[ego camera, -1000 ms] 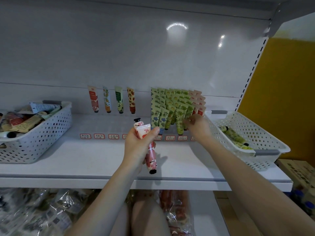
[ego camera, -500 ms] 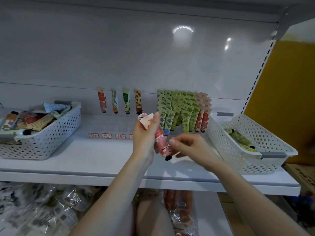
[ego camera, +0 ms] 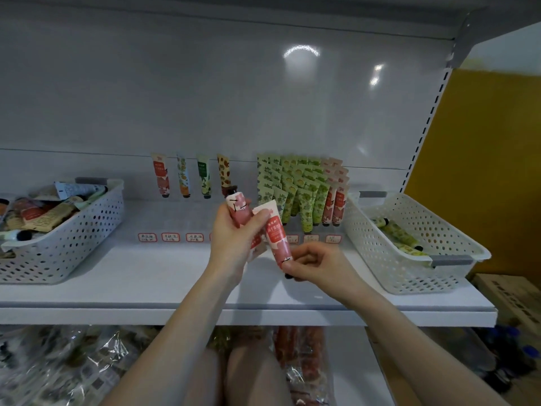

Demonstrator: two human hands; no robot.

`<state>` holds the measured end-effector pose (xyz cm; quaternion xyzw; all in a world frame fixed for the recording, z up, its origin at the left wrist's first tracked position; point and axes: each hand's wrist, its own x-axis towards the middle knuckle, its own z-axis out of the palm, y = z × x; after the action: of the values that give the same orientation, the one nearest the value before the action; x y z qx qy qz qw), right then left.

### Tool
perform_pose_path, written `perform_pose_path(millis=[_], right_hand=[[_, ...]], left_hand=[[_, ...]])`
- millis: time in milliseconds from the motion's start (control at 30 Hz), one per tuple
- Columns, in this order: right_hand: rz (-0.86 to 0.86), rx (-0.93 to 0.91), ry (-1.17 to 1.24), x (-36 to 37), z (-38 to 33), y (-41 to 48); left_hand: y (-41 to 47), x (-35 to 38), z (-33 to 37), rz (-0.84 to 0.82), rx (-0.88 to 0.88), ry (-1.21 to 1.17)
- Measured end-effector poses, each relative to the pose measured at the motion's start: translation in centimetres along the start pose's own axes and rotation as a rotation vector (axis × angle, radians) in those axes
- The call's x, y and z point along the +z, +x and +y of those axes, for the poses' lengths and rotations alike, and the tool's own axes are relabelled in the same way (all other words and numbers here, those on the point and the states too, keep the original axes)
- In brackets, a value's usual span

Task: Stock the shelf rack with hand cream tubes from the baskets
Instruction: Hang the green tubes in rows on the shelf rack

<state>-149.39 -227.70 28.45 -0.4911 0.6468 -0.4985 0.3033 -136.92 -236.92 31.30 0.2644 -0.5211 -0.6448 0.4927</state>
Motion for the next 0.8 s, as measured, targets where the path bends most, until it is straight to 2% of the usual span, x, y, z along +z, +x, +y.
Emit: perform_pose_path(millis=[167,267,400,567,633,733,800], right_hand=[[-0.028,-0.031,-0.052,-0.4,0.4,-0.3],[0.031,-0.097,-0.170,-0.9,0.8,-0.2],[0.044,-0.076,-0.098,-1.2,1.5,-0.1],[0.067,-0.103,-0.169,-1.5,2.1,0.5],[0.199,-0.099,-0.227,-2.4,2.2,1.3],[0.518,-0.130,-0.252,-4.5,2.2,3.3],[0.661,-0.110,-0.306,-6.0,2.5,5.2]], left_hand=[[-0.3,1.4,-0.5,-0.103,0.017,0.065],[-0.4,1.9,-1.1,-0.148,-0.003,0.071],[-0.2,2.2,-2.0,-0.171,-0.030,0.084],[0.1,2.2,-2.9,-0.149,-0.035,0.112],[0.5,1.9,-3.3,-0.113,-0.026,0.151],[1.0,1.0,-3.7,-0.067,-0.056,0.132],[1.1,0.6,-3.8,-0.058,-0.083,0.107]])
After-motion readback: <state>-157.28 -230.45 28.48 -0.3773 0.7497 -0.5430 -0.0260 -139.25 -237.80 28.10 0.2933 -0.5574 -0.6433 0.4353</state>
